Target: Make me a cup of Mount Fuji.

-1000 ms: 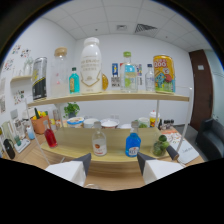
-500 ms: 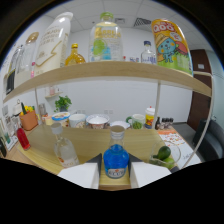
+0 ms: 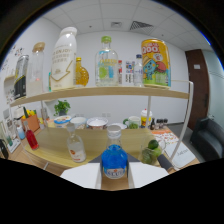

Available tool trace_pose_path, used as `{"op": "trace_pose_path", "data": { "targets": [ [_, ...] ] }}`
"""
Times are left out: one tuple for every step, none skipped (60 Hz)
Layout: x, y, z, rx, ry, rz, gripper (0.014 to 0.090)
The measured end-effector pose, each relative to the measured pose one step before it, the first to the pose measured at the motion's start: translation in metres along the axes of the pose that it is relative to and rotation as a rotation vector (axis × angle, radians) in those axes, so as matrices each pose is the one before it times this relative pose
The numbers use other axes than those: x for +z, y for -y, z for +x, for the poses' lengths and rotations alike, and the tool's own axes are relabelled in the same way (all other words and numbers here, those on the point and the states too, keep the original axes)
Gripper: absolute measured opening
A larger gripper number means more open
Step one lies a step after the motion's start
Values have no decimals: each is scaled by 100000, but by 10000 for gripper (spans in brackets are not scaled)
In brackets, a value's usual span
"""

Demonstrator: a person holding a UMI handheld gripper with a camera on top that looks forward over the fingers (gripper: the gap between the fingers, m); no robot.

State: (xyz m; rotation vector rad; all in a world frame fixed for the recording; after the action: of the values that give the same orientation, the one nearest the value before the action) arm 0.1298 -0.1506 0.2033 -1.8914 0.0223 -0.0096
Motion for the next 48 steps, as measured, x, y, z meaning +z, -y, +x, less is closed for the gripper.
{"op": "trace_pose_path", "data": {
  "targets": [
    [-406, -208, -97, 214, -112, -144, 355],
    [-377, -316, -135, 125, 122, -364, 355],
    [-469, -339, -129, 245, -63, -375, 356],
    [-348, -360, -60, 341, -207, -214, 355],
    [-327, -408, -19, 260, -435, -204, 356],
    [-316, -486, -39, 48, -354, -450, 355],
    [-283, -601, -78, -184, -124, -748, 356],
    [-235, -613, -90, -220, -56, -821, 356],
    [-198, -615, -24, 1, -255, -605, 356],
    [-219, -586, -44, 252, -351, -436, 356],
    [-239, -639, -62, 118, -254, -563, 355],
    [-144, -653, -106, 3, -86, -854, 355],
    [-125, -674, -65, -234, -233, -908, 355],
    [-79, -612, 14, -624, -576, -758, 355],
    [-80, -575, 78, -968, -874, -598, 355],
    [-47, -550, 45, -1261, -823, -535, 354],
    [49, -522, -23, -1492, -610, -570, 356],
    [-17, -489, -6, -1720, -532, -615, 354],
    [44, -392, -16, -1799, -714, -521, 354],
    [29, -368, 34, -1986, -791, -277, 354],
    [63, -338, 72, -2370, -936, -406, 355],
    [61, -340, 30, -2702, -880, -537, 354],
    [69, -295, 14, -3068, -778, -456, 354],
    [78, -224, 41, -3341, -839, -267, 353],
    [73, -150, 91, -3766, -1114, -117, 353],
    [71, -134, 142, -4135, -1292, -179, 351],
    [50, -170, 100, -4319, -1069, -198, 352],
    [50, -113, 52, -4306, -1113, 6, 354],
    [80, 35, 100, -4507, -1067, 323, 355],
    [82, 86, 126, -4435, -1173, 517, 353],
    [73, 124, 137, -4338, -1104, 650, 352],
    [68, 101, 118, -4291, -945, 601, 353],
    [68, 64, 112, -4335, -776, 450, 353],
    [80, 89, 70, -4314, -766, 339, 353],
    [339, 157, 183, -4408, -929, 739, 352],
    [-93, 143, 167, -4104, -908, 276, 354],
    [-119, 223, 113, -4059, -738, 699, 354],
    [0, 199, 152, -4064, -729, 782, 354],
    [3, 182, 107, -4261, -686, 763, 353],
    [82, 165, 115, -4578, -603, 680, 353],
    [83, 155, 82, -4777, -605, 528, 352],
    [89, 168, 105, -4848, -644, 611, 352],
    [105, 166, 105, -4749, -747, 776, 350],
    [307, 181, 129, -4602, -833, 1070, 353],
    [-50, 165, 21, -4699, -341, 564, 353],
    [-28, 42, -20, -4724, -465, -173, 353],
    [31, 54, 71, -4686, -374, 136, 353],
    [-14, 19, 110, -4407, -537, 355, 353]
  ]
}}
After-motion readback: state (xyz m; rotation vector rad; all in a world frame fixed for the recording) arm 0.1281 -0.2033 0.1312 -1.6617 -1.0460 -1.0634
